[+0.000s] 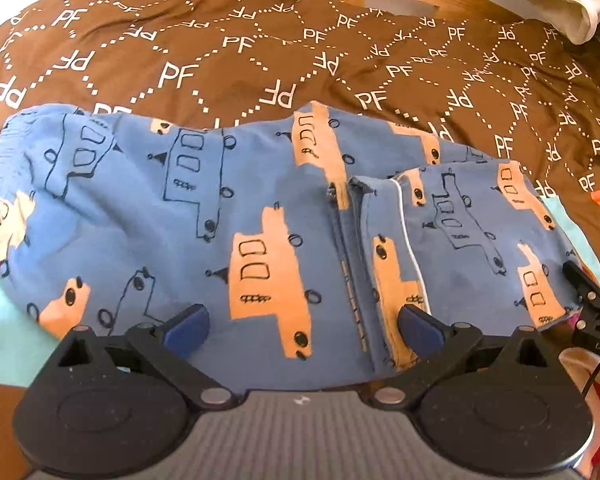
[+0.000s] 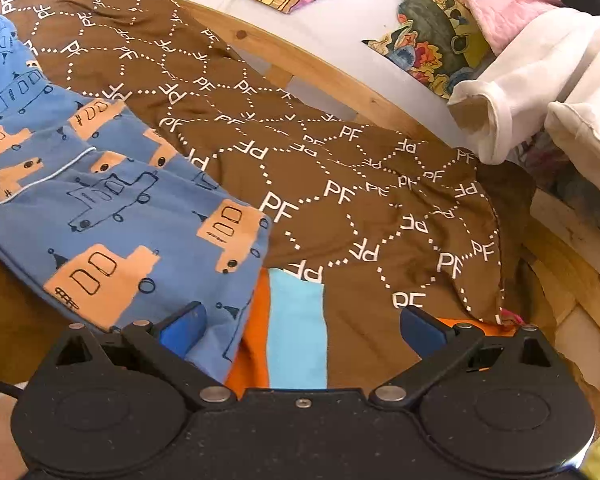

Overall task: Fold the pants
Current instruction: 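Open both tools and release the folded blue pants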

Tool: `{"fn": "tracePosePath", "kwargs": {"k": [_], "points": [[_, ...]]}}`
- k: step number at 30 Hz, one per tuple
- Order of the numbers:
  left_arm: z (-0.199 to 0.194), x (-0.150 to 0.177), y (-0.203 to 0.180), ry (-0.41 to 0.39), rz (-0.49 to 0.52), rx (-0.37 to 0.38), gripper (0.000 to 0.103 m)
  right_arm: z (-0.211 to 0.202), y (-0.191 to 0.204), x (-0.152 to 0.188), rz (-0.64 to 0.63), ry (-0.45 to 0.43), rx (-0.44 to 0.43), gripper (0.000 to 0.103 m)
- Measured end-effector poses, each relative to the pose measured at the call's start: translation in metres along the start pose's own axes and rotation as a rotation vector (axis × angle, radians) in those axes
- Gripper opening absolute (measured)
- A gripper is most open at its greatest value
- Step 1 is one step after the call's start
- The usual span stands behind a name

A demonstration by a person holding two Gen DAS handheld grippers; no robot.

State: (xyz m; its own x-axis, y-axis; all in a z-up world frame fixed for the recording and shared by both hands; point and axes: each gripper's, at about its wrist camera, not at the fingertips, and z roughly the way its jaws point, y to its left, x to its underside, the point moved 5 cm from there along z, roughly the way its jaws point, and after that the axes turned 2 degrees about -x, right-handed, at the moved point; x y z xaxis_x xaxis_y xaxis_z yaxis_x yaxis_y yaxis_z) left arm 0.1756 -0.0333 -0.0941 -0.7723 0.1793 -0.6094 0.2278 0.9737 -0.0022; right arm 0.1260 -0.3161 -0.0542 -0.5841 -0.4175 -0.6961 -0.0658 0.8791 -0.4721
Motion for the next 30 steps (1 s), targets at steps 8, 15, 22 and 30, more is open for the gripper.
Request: {"fn": "tracePosePath", "kwargs": {"k": [8, 15, 22, 30], "points": [[0.002, 0.001, -0.001, -0.004, 0.003, -0.012, 0.103, 0.003, -0.007, 0.008, -0.061, 0.069, 0.113, 0.102], [0.001, -0.001, -0.001, 0.009, -0.005, -0.008, 0.103, -0.003, -0.024, 0.001, 0.007, -0.001, 0.075, 0.102], [-0.006, 0.009, 0.009, 0.001, -0.023, 0.018, 0.102, 0.036, 0.010, -0.072, 0.029, -0.108, -0.377, 0.102], [-0.007, 0.010, 0.010, -0.006, -0.018, 0.022, 0.103, 0.072, 0.110, -0.109, -0.194, -0.131, -0.589, 0.102]]}}
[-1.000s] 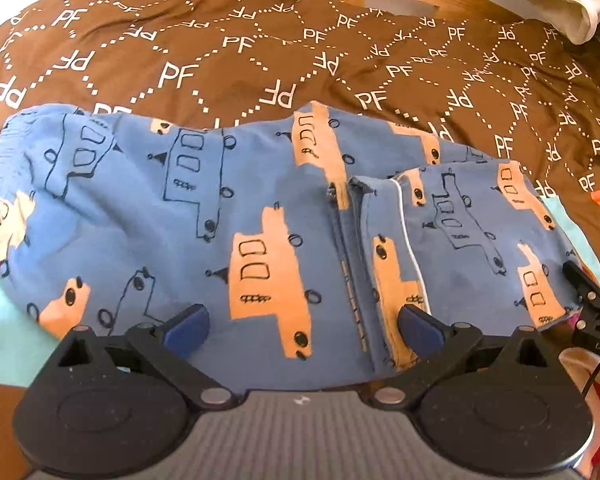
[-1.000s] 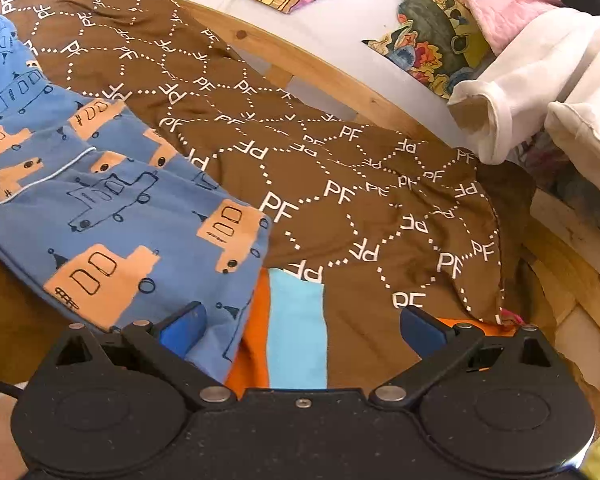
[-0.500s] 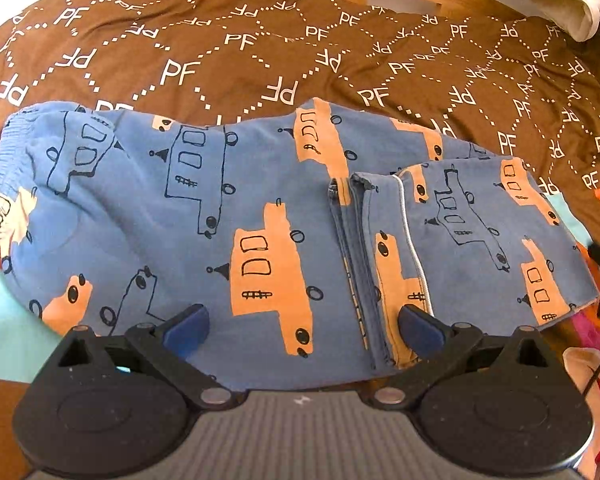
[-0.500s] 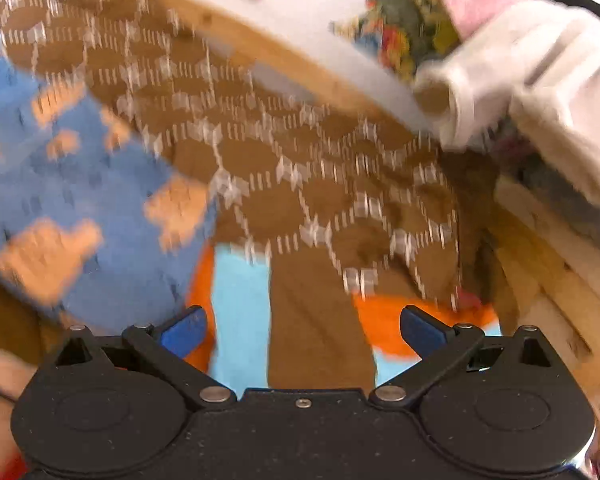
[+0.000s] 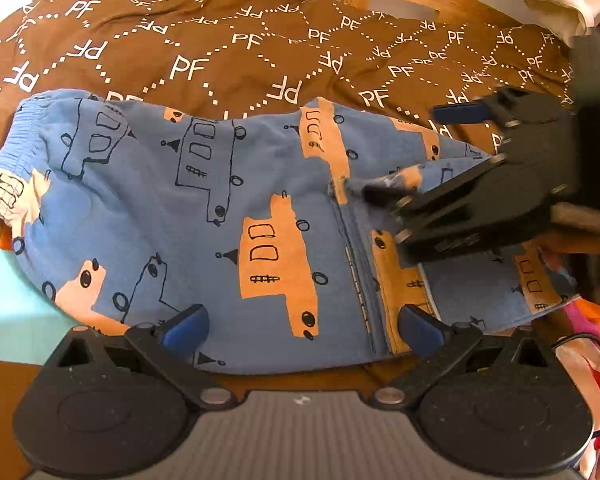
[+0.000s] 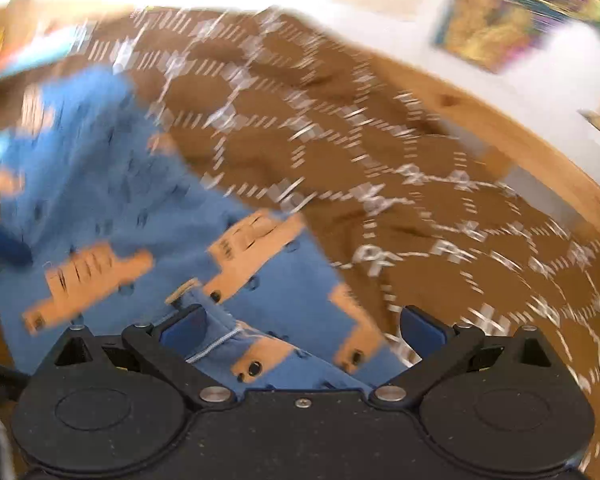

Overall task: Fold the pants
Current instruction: 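Open both tools and release the folded blue pants, then grasp the waistband end with the left tool and lift it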

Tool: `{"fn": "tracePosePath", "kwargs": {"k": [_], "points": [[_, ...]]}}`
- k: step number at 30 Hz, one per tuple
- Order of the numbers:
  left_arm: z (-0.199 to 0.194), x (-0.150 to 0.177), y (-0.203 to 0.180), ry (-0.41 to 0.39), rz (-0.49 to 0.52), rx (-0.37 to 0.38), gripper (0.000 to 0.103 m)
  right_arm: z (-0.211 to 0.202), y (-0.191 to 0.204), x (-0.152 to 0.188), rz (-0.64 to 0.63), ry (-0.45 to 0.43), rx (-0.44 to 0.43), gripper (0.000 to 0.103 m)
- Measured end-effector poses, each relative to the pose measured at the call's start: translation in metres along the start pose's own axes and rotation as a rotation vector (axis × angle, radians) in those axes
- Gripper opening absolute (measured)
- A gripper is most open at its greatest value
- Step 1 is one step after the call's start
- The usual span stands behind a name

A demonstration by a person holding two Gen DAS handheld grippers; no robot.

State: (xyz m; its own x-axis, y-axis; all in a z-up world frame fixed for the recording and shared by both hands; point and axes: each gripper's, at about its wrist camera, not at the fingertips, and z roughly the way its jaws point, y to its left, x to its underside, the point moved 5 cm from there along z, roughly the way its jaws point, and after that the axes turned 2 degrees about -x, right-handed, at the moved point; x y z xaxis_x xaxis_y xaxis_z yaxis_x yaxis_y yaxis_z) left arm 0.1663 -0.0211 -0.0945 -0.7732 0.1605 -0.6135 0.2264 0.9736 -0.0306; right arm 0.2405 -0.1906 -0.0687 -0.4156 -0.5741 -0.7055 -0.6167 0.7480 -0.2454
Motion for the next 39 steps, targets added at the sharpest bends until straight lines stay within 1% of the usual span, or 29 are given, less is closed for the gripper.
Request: {"fn": "tracePosePath", "kwargs": {"k": [2, 4, 5, 8, 9, 12, 13, 14, 15, 17, 18, 20, 21, 22, 23, 25, 26, 27, 28, 29, 31, 32, 33, 35, 36, 38, 39], "points": [[-0.005, -0.001, 0.004, 0.017, -0.008, 0.013, 0.103, 0.006, 0.004, -0.001, -0.044, -0.021, 0.004, 0.102], [-0.014, 0.000, 0.009, 0.035, -0.009, 0.019, 0.103, 0.000, -0.003, -0.003, 0.000, -0.033, 0.013, 0.102], [-0.022, 0.000, 0.013, 0.029, -0.009, 0.014, 0.103, -0.007, -0.007, -0.004, 0.036, -0.049, 0.029, 0.102], [-0.054, -0.003, 0.038, -0.047, -0.036, -0.004, 0.103, -0.033, -0.016, 0.002, 0.114, -0.062, 0.080, 0.102], [-0.064, -0.004, 0.047, -0.074, -0.051, -0.012, 0.103, -0.040, -0.016, 0.005, 0.135, -0.064, 0.086, 0.102], [-0.086, -0.014, 0.085, -0.175, -0.135, -0.067, 0.101, -0.064, -0.004, 0.019, 0.193, -0.052, 0.078, 0.102], [-0.091, -0.016, 0.099, -0.210, -0.172, -0.090, 0.095, -0.069, 0.002, 0.022, 0.199, -0.047, 0.075, 0.102], [-0.092, -0.018, 0.110, -0.225, -0.205, -0.110, 0.087, -0.074, 0.008, 0.025, 0.200, -0.046, 0.078, 0.102], [-0.091, -0.020, 0.122, -0.233, -0.242, -0.127, 0.082, -0.078, 0.014, 0.026, 0.199, -0.044, 0.085, 0.102], [-0.085, -0.021, 0.137, -0.238, -0.302, -0.124, 0.058, -0.081, 0.025, 0.027, 0.190, -0.039, 0.092, 0.102], [-0.081, -0.021, 0.142, -0.237, -0.325, -0.116, 0.052, -0.081, 0.032, 0.027, 0.187, -0.035, 0.092, 0.102], [-0.076, -0.023, 0.145, -0.236, -0.348, -0.110, 0.031, -0.080, 0.041, 0.027, 0.178, -0.030, 0.081, 0.102], [-0.074, -0.025, 0.145, -0.243, -0.349, -0.111, 0.025, -0.078, 0.044, 0.028, 0.172, -0.025, 0.078, 0.102], [-0.072, -0.026, 0.144, -0.250, -0.346, -0.115, 0.016, -0.078, 0.046, 0.028, 0.167, -0.019, 0.078, 0.102], [-0.074, -0.027, 0.141, -0.266, -0.336, -0.122, 0.015, -0.076, 0.048, 0.028, 0.162, -0.013, 0.079, 0.102], [-0.080, -0.029, 0.133, -0.326, -0.290, -0.130, 0.012, -0.074, 0.049, 0.028, 0.167, -0.007, 0.077, 0.102], [-0.083, -0.031, 0.128, -0.359, -0.251, -0.142, 0.012, -0.073, 0.049, 0.029, 0.174, -0.006, 0.076, 0.102], [-0.084, -0.031, 0.126, -0.374, -0.212, -0.164, 0.012, -0.073, 0.049, 0.029, 0.181, -0.005, 0.076, 0.102], [-0.081, -0.032, 0.124, -0.367, -0.190, -0.185, 0.012, -0.073, 0.048, 0.030, 0.187, -0.002, 0.076, 0.102], [-0.077, -0.032, 0.125, -0.349, -0.188, -0.201, 0.012, -0.072, 0.047, 0.031, 0.194, 0.002, 0.075, 0.102], [-0.067, -0.029, 0.132, -0.297, -0.226, -0.231, 0.012, -0.070, 0.046, 0.034, 0.211, 0.011, 0.073, 0.102], [-0.061, -0.027, 0.139, -0.270, -0.255, -0.252, 0.014, -0.069, 0.044, 0.035, 0.220, 0.014, 0.071, 0.102], [-0.060, -0.025, 0.143, -0.258, -0.274, -0.258, 0.017, -0.068, 0.044, 0.036, 0.231, 0.016, 0.069, 0.102], [-0.059, -0.024, 0.147, -0.261, -0.323, -0.233, 0.020, -0.068, 0.042, 0.038, 0.249, 0.018, 0.065, 0.102], [-0.059, -0.025, 0.147, -0.264, -0.331, -0.223, 0.022, -0.068, 0.042, 0.039, 0.257, 0.019, 0.062, 0.102], [-0.055, -0.027, 0.145, -0.270, -0.322, -0.227, 0.027, -0.067, 0.041, 0.040, 0.268, 0.023, 0.058, 0.102], [-0.053, -0.028, 0.144, -0.271, -0.318, -0.231, 0.028, -0.067, 0.041, 0.040, 0.271, 0.024, 0.057, 0.102]]}}
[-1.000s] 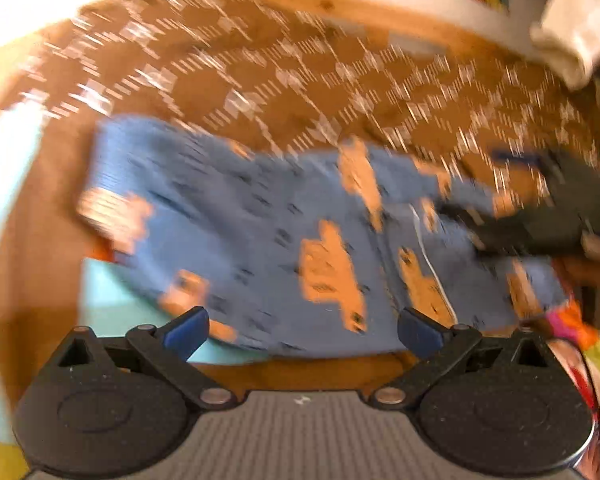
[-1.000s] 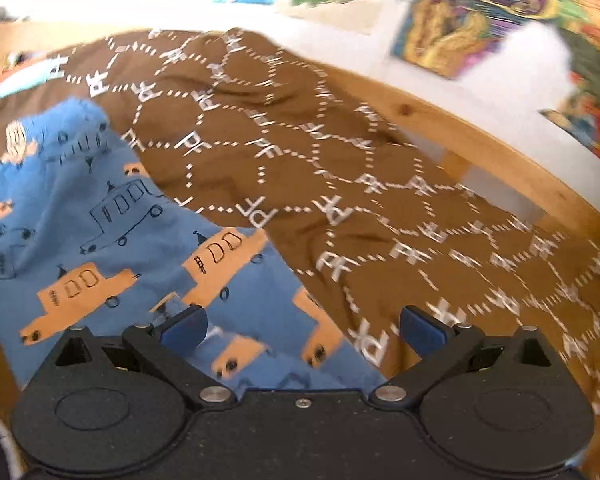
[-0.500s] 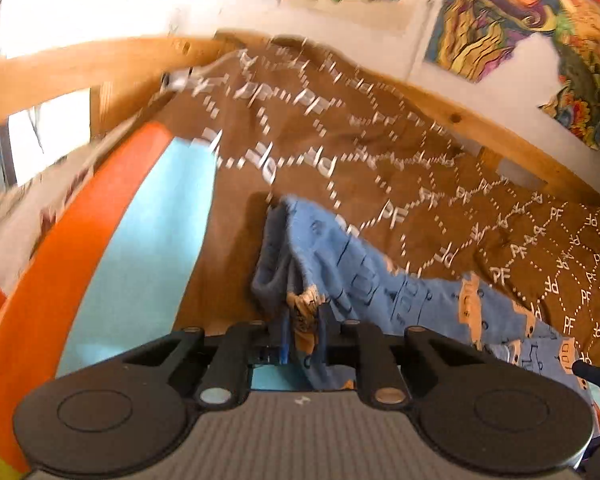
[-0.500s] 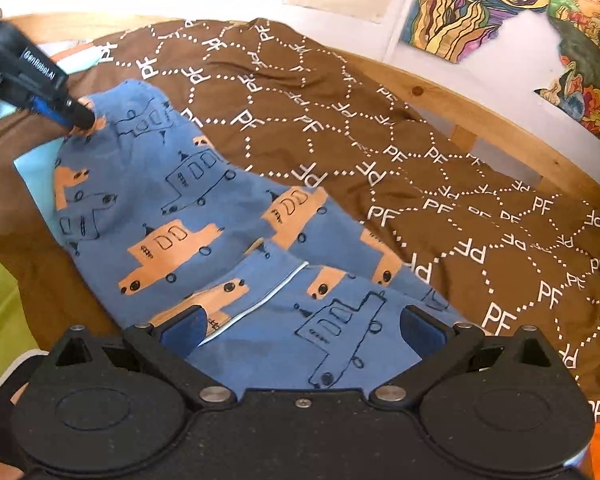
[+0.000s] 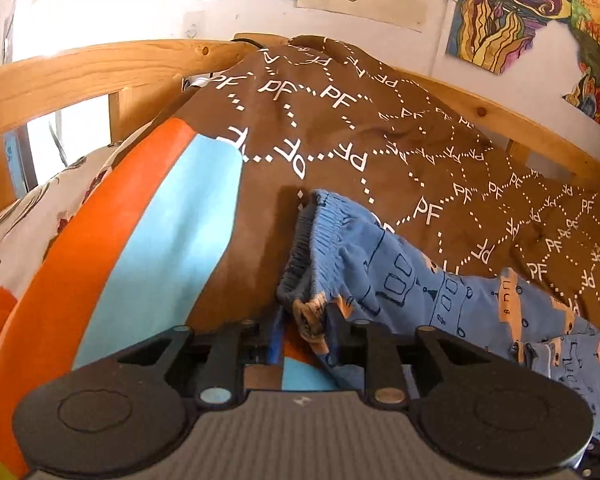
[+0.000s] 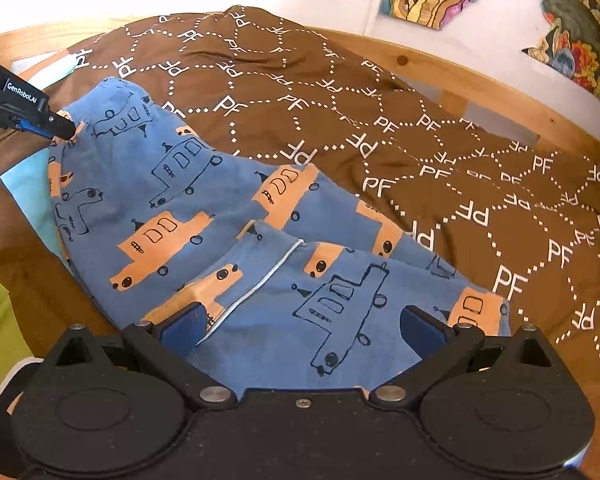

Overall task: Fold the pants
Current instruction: 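Grasp the waistband end with the left tool and lift it, then fold the held end over onto the pants and open the left tool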

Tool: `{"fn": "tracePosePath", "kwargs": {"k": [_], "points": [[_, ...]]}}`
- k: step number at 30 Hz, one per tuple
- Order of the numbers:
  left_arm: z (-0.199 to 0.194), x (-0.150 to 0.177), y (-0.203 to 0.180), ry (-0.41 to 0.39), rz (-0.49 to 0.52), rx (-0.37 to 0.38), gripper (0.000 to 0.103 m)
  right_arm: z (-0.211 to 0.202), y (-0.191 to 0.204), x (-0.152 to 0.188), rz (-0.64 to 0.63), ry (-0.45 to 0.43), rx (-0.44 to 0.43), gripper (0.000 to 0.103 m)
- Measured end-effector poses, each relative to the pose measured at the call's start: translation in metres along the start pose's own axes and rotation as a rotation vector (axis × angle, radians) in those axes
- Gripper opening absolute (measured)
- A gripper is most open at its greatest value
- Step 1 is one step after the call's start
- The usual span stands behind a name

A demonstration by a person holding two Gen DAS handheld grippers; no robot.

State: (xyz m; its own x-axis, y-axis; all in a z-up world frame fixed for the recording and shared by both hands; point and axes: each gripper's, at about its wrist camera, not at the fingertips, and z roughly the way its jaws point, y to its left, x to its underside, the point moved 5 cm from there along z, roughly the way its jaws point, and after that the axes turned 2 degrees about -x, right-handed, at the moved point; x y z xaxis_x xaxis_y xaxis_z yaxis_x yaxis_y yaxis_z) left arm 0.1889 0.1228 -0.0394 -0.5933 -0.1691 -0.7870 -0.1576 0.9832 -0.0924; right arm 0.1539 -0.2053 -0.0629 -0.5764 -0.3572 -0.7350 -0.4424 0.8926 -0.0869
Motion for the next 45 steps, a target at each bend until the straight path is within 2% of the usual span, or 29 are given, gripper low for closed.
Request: {"fn": "tracePosePath", "kwargs": {"k": [3, 5, 9, 10, 14, 19, 22, 28, 31, 37, 45], "points": [[0.004, 0.000, -0.002, -0.007, -0.006, 0.006, 0.038, 0.000, 0.000, 0.000, 0.007, 0.000, 0.001, 0.102], [0.003, 0.000, 0.002, -0.013, -0.050, 0.032, 0.047, 0.001, 0.000, 0.001, 0.010, 0.001, 0.002, 0.102], [0.007, -0.002, 0.013, -0.030, -0.160, 0.069, 0.047, 0.002, 0.000, 0.002, 0.015, 0.002, 0.004, 0.102], [0.007, -0.002, 0.014, -0.033, -0.174, 0.070, 0.046, 0.002, 0.000, 0.002, 0.015, 0.002, 0.003, 0.102], [0.007, -0.001, 0.017, -0.036, -0.178, 0.044, 0.030, 0.002, 0.000, 0.002, 0.015, 0.001, 0.001, 0.102], [0.003, 0.000, 0.012, -0.055, -0.161, 0.023, 0.021, 0.004, 0.000, 0.002, 0.015, 0.001, 0.004, 0.102], [-0.004, -0.001, 0.002, -0.085, -0.101, 0.013, 0.019, 0.003, 0.001, 0.001, 0.005, -0.002, 0.011, 0.102], [-0.029, -0.016, -0.012, -0.117, -0.094, 0.107, 0.018, -0.011, -0.001, -0.002, -0.029, -0.057, 0.070, 0.102], [-0.047, -0.024, -0.034, -0.150, -0.035, 0.137, 0.018, -0.021, -0.012, -0.002, -0.015, -0.082, 0.091, 0.102], [-0.082, -0.030, -0.105, -0.213, 0.143, 0.228, 0.018, -0.042, -0.039, 0.002, 0.045, -0.120, 0.130, 0.102], [-0.097, 0.006, -0.208, -0.196, 0.373, 0.392, 0.018, -0.070, -0.085, 0.019, 0.129, -0.133, 0.180, 0.102]]}}
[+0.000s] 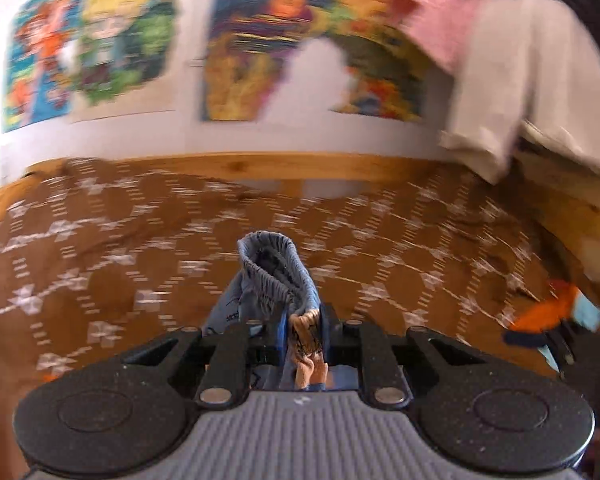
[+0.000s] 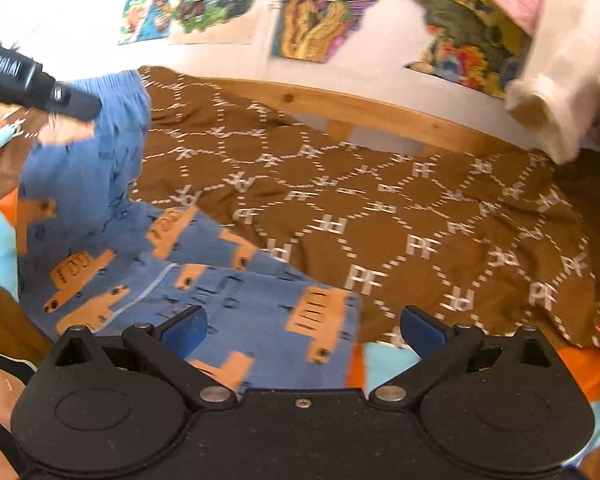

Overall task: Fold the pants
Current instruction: 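Fold the held end over onto the pants and open the left tool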

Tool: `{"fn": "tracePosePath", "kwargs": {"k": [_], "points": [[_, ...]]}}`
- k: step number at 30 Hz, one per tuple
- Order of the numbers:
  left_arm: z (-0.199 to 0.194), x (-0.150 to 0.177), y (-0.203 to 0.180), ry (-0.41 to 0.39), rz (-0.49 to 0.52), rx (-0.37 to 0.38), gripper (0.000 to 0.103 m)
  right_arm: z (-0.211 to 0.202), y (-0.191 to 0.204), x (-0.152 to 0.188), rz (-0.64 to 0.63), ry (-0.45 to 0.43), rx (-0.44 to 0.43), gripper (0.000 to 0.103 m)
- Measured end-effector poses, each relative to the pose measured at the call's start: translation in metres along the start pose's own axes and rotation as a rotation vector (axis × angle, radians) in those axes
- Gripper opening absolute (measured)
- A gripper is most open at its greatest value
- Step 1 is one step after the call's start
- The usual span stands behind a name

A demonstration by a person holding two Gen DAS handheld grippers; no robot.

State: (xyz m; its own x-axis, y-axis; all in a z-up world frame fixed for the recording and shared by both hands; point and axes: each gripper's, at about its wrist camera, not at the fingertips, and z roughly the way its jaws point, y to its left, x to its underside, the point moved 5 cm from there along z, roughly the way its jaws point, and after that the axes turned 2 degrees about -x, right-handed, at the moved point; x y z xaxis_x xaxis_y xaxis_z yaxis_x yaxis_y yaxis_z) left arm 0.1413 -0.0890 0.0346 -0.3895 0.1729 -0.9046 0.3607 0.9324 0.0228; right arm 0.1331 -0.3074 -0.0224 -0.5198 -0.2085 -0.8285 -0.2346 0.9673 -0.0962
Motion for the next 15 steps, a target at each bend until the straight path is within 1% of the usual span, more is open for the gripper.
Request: {"fn": "tracePosePath", "kwargs": {"k": [2, 5, 7, 9, 11, 13, 15], "points": [[0.010, 0.005, -0.024, 0.021, 0.042, 0.039, 0.018, -0.004, -0.013, 0.002, 0.009, 0.002, 0.019, 0.102], [0.024, 0.018, -0.057, 0.059, 0.069, 0.116, 0.018, -0.012, -0.034, 0.010, 0.017, 0.013, 0.058, 0.102], [0.035, 0.029, -0.078, 0.080, 0.106, 0.143, 0.020, -0.017, -0.048, 0.017, 0.030, 0.027, 0.089, 0.102], [0.047, 0.044, -0.094, 0.122, 0.134, 0.166, 0.028, -0.021, -0.058, 0.026, 0.045, 0.041, 0.114, 0.102], [0.058, 0.059, -0.103, 0.168, 0.126, 0.193, 0.055, -0.024, -0.067, 0.034, 0.066, 0.058, 0.136, 0.102], [0.059, 0.070, -0.104, 0.182, 0.115, 0.200, 0.059, -0.027, -0.075, 0.042, 0.089, 0.076, 0.151, 0.102], [0.058, 0.079, -0.105, 0.196, 0.142, 0.194, 0.062, -0.031, -0.079, 0.048, 0.103, 0.086, 0.157, 0.102]]}}
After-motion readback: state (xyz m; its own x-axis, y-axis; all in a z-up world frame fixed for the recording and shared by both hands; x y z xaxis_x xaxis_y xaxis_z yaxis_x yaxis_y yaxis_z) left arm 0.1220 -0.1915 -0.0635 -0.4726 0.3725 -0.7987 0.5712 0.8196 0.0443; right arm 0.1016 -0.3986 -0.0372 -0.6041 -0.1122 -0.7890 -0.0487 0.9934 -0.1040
